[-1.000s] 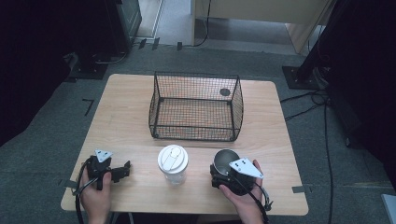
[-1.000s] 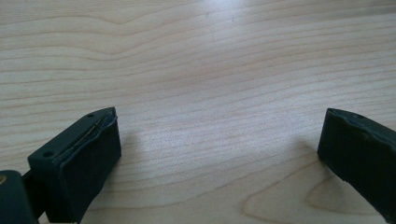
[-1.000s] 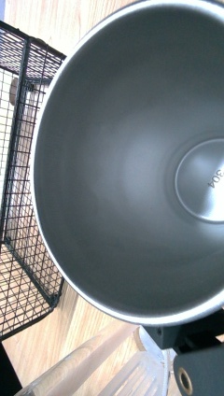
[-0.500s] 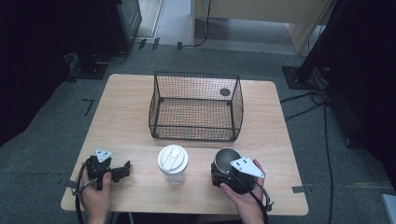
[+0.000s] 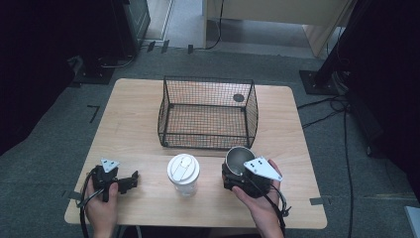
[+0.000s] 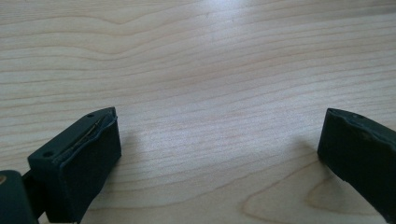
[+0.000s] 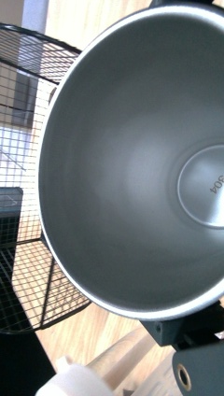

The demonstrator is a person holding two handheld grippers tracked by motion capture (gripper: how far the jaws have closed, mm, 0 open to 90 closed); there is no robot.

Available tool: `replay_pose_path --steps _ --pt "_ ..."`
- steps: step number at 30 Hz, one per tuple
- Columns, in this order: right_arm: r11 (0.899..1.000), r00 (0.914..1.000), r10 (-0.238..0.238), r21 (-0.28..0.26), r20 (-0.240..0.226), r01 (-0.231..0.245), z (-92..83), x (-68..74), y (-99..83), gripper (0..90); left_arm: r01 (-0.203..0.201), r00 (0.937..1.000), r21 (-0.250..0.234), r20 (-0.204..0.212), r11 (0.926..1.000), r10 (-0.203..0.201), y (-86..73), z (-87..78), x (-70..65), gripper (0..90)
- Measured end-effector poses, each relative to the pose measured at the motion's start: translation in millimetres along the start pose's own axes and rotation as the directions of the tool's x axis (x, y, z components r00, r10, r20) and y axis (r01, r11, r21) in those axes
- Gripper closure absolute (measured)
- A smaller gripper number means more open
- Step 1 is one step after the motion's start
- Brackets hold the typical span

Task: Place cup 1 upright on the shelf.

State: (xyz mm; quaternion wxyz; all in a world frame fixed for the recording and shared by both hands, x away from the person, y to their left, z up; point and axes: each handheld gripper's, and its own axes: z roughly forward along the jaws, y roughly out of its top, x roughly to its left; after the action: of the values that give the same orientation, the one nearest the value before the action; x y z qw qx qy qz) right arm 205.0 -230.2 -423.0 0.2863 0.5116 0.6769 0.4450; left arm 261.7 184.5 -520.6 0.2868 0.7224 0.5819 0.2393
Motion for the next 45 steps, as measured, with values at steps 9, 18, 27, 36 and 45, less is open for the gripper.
replay_pose_path --steps 9,18,27,36,45 --pt "0.999 1.0000 -0.001 -0.044 0.002 0.001 2.2 -0.2 20.2 7.6 -0.001 1.0000 0.000 0.000 1.0000 0.001 0.0 0.0 0.1 0.0" --pt "0.993 0.9990 -0.022 -0.119 0.039 0.027 4.4 -0.1 37.7 7.6 0.002 1.0000 0.000 0.000 1.0000 -0.002 0.0 0.0 -0.1 0.0" --pt "0.980 0.9989 -0.030 -0.194 0.035 0.037 6.4 2.9 59.4 7.5 0.002 1.0000 0.000 0.000 1.0000 -0.002 0.0 0.0 -0.1 0.0" --pt "0.969 0.9978 -0.055 -0.237 0.036 0.062 13.0 6.1 77.4 7.5 -0.001 1.0000 0.000 0.000 1.0000 0.001 0.1 0.0 0.1 0.0" --pt "0.957 0.9982 -0.041 -0.286 0.044 0.051 24.1 3.2 94.1 7.5 0.001 1.0000 0.001 0.001 1.0000 -0.001 0.0 -0.1 0.0 0.0"
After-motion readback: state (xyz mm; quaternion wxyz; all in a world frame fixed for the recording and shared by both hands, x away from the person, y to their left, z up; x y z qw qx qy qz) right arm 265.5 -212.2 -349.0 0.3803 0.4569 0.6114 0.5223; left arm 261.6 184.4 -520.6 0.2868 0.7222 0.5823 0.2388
